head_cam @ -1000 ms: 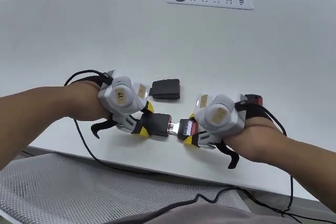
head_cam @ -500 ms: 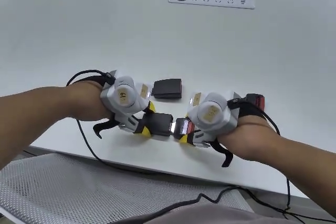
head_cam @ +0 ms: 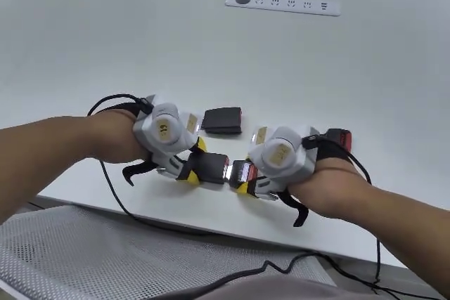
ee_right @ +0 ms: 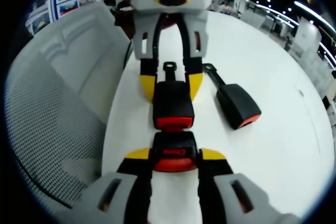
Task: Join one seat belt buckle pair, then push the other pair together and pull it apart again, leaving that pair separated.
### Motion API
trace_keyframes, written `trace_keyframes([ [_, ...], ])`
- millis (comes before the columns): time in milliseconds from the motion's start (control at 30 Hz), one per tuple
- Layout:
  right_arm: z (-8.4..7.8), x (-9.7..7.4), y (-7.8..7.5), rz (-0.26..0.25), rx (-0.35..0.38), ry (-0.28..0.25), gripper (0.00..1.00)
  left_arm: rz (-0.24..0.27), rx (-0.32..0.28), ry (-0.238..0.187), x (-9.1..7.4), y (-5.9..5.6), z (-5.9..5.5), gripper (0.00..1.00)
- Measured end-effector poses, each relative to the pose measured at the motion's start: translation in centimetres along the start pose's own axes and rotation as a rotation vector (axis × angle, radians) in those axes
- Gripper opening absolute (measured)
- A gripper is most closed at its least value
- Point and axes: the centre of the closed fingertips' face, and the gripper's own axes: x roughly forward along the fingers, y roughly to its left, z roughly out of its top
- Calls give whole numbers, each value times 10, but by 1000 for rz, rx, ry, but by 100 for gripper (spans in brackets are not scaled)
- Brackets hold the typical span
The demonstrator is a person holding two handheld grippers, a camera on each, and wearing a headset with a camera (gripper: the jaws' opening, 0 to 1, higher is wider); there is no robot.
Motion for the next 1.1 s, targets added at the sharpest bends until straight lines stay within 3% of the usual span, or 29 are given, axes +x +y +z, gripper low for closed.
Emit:
trace_keyframes([
  [1100,-1,2,2,9,17,-6,33,7,8,5,-2,-2,0,33],
])
